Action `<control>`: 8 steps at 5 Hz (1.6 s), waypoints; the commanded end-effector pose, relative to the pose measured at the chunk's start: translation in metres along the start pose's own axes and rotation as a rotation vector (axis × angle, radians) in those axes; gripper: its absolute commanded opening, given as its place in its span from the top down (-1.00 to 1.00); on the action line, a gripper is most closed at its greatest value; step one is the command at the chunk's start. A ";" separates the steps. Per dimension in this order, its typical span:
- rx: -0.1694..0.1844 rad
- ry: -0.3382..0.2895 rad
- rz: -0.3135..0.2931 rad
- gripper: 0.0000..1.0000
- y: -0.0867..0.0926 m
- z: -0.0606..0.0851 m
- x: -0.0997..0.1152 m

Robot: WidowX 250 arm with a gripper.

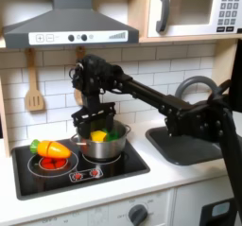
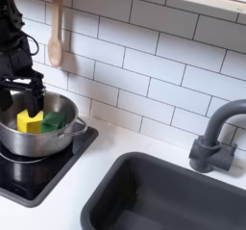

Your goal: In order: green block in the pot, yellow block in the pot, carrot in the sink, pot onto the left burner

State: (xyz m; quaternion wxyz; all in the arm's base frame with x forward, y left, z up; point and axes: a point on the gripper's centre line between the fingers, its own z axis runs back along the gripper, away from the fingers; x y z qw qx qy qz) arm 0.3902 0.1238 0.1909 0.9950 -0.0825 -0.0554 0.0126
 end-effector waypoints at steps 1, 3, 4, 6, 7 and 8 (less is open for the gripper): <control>-0.045 -0.060 0.088 -1.00 0.000 0.024 0.003; -0.073 -0.048 0.405 -1.00 0.035 0.043 -0.005; -0.019 -0.027 0.513 -1.00 0.049 0.032 -0.003; 0.044 0.012 0.606 -1.00 0.069 0.009 -0.004; 0.113 -0.016 0.649 -1.00 0.075 0.007 -0.001; 0.152 -0.039 0.671 -1.00 0.084 0.007 0.000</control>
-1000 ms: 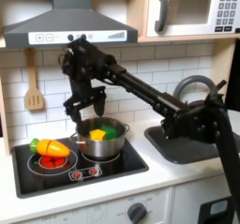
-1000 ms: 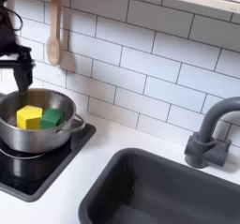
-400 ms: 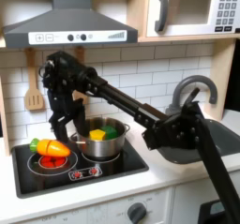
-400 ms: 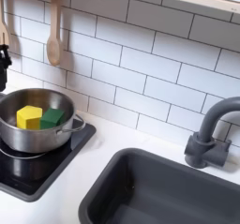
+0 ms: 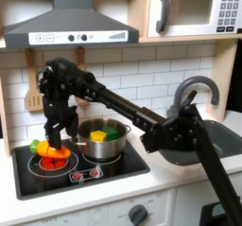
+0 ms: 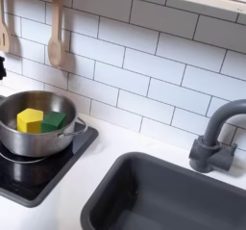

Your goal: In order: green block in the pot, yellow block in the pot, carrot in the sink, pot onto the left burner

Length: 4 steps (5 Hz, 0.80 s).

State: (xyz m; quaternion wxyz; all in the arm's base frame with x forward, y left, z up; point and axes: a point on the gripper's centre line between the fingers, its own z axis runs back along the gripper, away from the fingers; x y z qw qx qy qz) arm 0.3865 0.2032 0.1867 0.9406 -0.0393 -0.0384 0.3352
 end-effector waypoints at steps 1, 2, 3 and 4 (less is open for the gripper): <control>0.056 -0.052 0.027 -1.00 0.003 -0.005 0.005; 0.059 -0.044 0.021 -1.00 0.002 -0.019 0.005; 0.050 -0.070 0.024 -1.00 0.004 -0.022 0.011; 0.021 -0.080 0.021 -1.00 0.003 -0.014 0.014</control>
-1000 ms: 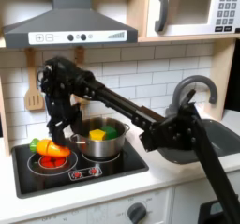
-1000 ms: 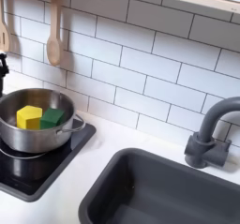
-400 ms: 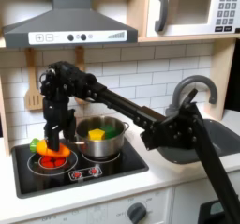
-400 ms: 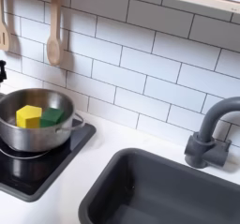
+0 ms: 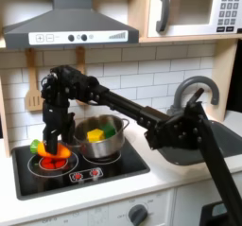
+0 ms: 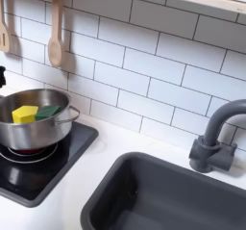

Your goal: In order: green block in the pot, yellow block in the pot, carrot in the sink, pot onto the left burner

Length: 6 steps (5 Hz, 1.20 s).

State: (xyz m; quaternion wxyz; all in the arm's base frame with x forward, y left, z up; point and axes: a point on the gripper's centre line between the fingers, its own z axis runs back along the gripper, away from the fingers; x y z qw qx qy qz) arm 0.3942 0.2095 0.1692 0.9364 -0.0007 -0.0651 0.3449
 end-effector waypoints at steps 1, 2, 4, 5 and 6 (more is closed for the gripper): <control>-0.056 -0.002 -0.014 -1.00 -0.007 0.012 -0.001; -0.085 0.003 -0.011 -1.00 -0.006 0.016 -0.002; -0.119 0.010 0.007 -1.00 -0.003 0.022 0.002; -0.125 -0.005 0.008 -1.00 -0.004 0.029 0.003; -0.102 0.006 0.035 -1.00 0.002 0.025 0.005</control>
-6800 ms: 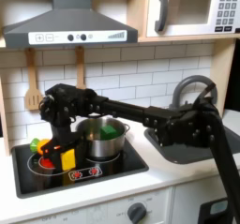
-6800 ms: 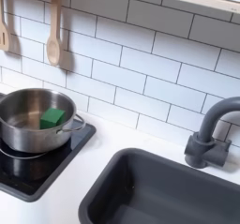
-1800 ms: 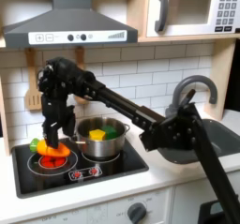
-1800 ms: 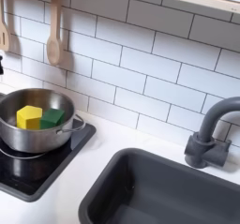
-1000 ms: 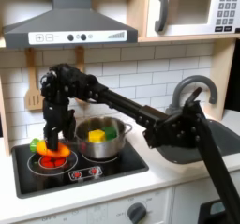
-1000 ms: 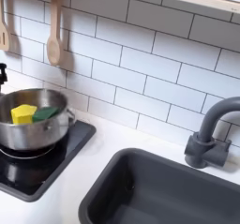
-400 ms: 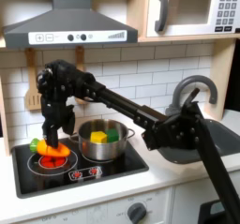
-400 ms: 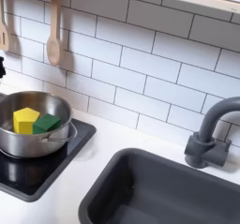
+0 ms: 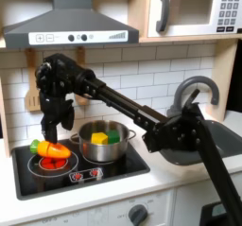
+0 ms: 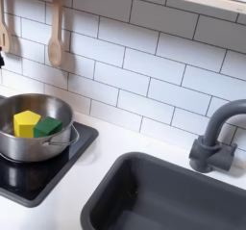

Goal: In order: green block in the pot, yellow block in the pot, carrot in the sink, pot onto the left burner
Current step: 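Put the carrot in the sink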

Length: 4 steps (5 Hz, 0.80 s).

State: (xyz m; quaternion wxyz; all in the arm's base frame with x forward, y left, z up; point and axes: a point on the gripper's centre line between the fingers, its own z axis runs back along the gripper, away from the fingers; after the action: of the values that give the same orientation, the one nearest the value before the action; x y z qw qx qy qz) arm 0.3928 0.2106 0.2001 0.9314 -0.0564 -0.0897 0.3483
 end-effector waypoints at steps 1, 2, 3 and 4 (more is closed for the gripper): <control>0.029 0.031 0.037 -1.00 0.005 -0.014 0.005; 0.044 0.049 0.038 -1.00 0.007 -0.024 0.006; 0.052 0.054 0.041 -1.00 0.008 -0.028 0.006; 0.055 0.058 0.045 -1.00 0.009 -0.032 0.006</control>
State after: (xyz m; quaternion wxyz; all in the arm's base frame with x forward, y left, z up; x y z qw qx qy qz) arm 0.3982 0.2214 0.1734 0.9262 -0.0420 -0.0592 0.3699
